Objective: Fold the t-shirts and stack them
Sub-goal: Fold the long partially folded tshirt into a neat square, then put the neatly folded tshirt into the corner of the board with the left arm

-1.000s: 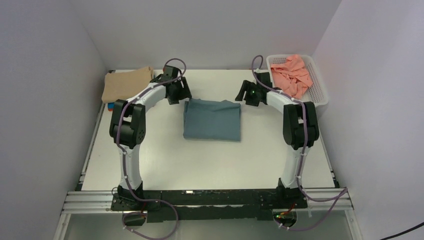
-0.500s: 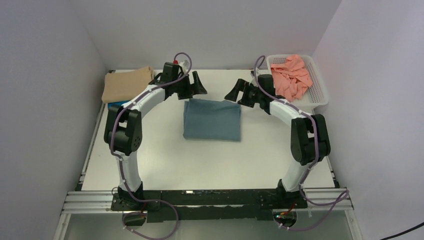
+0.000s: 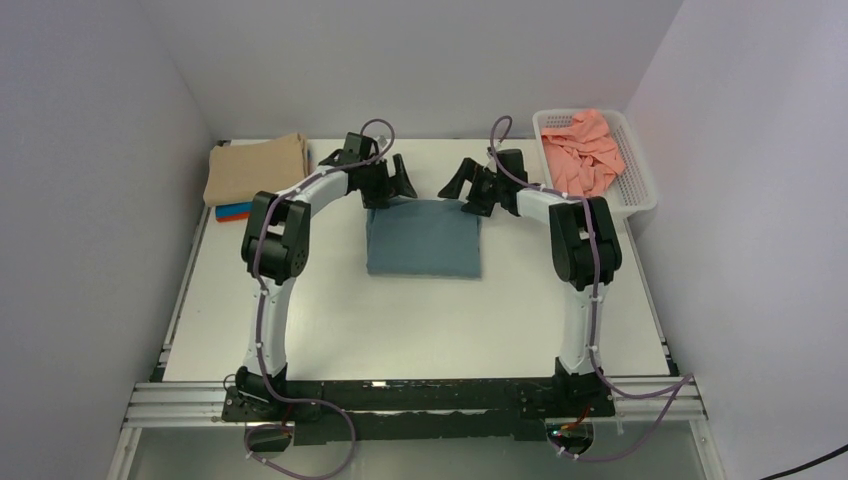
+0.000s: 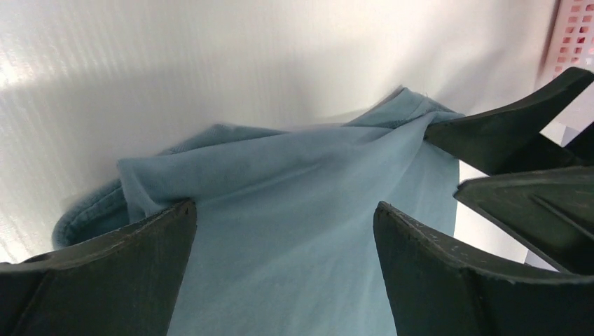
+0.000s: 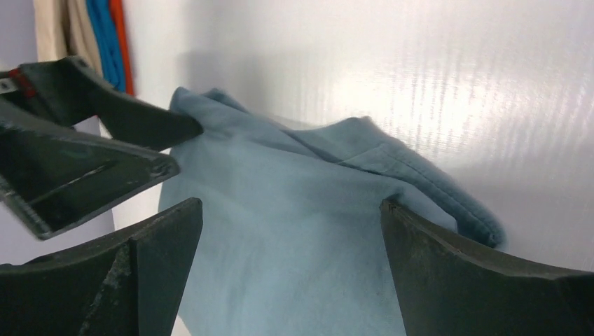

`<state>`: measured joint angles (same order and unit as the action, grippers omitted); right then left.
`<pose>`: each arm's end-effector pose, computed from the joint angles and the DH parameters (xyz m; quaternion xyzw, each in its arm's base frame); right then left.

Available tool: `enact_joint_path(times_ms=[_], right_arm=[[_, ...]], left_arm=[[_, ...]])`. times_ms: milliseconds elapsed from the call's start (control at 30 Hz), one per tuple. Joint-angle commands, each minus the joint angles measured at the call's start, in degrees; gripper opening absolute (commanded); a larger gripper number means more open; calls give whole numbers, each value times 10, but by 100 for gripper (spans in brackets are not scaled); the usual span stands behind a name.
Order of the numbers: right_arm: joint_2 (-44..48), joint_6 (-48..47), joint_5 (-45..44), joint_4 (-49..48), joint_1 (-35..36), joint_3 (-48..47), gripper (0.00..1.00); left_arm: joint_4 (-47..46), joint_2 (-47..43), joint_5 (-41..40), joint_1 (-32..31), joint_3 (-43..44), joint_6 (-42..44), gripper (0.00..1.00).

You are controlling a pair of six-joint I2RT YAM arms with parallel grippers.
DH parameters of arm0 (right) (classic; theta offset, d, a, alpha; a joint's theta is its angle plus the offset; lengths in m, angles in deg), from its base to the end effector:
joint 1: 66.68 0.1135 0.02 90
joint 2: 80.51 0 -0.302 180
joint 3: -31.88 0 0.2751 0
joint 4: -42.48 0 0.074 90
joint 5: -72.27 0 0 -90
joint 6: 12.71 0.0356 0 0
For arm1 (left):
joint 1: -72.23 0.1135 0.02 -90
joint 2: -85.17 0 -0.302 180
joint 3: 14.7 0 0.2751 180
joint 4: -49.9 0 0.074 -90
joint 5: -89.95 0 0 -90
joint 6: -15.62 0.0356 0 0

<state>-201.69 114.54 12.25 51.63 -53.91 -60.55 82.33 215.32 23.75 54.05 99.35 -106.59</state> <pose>0.4840 0.1279 0.1752 0.0730 0.8722 0.3899 0.2862 0.5177 -0.1851 0.1882 -0.0393 0.9172 -0.3220 0.2314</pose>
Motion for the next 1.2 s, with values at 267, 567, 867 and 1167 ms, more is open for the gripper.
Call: enact_joint_path(times_ms=[267,567,867,1167], right_arm=[[49,34,-63,-5,35,131,100],[241,16,-197,54,93,219,100],[498,32,-387,99,82,302,100],[700,60,-470,111,52,439,100]], left_arm=[[-55,-103,-12,1,-212,-8,99],[-47,-292,-73,-23,-339,4,99],[-5,-469,-168,-41,-420,12,99],[-19,-450,-167,-41,-519,6,99]])
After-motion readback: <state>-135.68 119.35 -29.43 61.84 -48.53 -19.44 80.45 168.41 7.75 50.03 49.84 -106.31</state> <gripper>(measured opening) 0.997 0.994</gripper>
